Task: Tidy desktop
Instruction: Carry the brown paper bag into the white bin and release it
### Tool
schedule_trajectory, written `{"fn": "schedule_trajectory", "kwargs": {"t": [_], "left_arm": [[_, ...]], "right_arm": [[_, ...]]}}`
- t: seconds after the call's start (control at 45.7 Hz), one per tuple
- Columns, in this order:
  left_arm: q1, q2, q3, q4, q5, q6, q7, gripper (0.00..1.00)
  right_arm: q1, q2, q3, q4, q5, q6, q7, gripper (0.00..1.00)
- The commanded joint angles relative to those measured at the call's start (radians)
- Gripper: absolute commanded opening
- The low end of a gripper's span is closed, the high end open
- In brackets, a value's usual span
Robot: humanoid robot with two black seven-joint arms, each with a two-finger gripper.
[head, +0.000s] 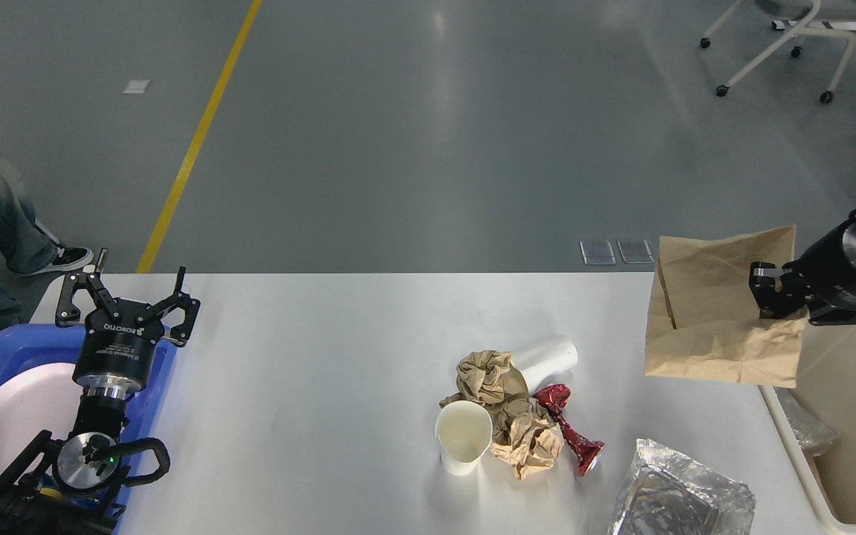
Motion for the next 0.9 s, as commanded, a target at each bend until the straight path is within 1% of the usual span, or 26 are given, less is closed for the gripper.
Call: {"fn": "schedule_trajectory", "kwargs": {"t": [0.0,0.044,0.109,0.175,0.307,0.46,0.591,0.701,0.788,0.876], "left_arm": [[0.000,0.000,0.000,0.000,0.000,0.000,0.000,0.96],[0.000,0.000,0.000,0.000,0.000,0.000,0.000,0.96],[0.000,0.000,0.000,0.000,0.000,0.000,0.000,0.96],[0.000,0.000,0.000,0.000,0.000,0.000,0.000,0.96],[0.000,0.000,0.000,0.000,0.000,0.000,0.000,0.96],[0.000,0.000,0.000,0.000,0.000,0.000,0.000,0.96],[0.000,0.000,0.000,0.000,0.000,0.000,0.000,0.96],[0.000,0.000,0.000,0.000,0.000,0.000,0.000,0.96],[0.000,0.000,0.000,0.000,0.000,0.000,0.000,0.96],[0.000,0.000,0.000,0.000,0.000,0.000,0.000,0.96]], "right_arm": [[0.192,-0.041,-0.062,0.163,0.001,0.045,-0.089,0.00],[0.252,-0.053,-0.082,0.207,0.007,0.059,-0.101,0.00],[0.321,-0.082,-0.101,0.258,0.012,0.083,-0.101,0.00],[0.355,-0.100,-0.118,0.300,0.012,0.083,-0.103,0.00],[0.358,-0.123,-0.153,0.298,0.013,0.059,-0.103,0.00],[0.344,-0.171,-0.220,0.258,0.016,-0.006,-0.103,0.00],[0.245,-0.277,-0.230,0.124,0.015,-0.049,-0.103,0.00],[0.107,-0.364,-0.195,-0.054,0.016,-0.063,-0.101,0.00],[-0.079,-0.412,-0.098,-0.217,0.019,-0.067,-0.095,0.00],[-0.312,-0.415,0.084,-0.343,0.018,-0.115,-0.095,0.00]]}}
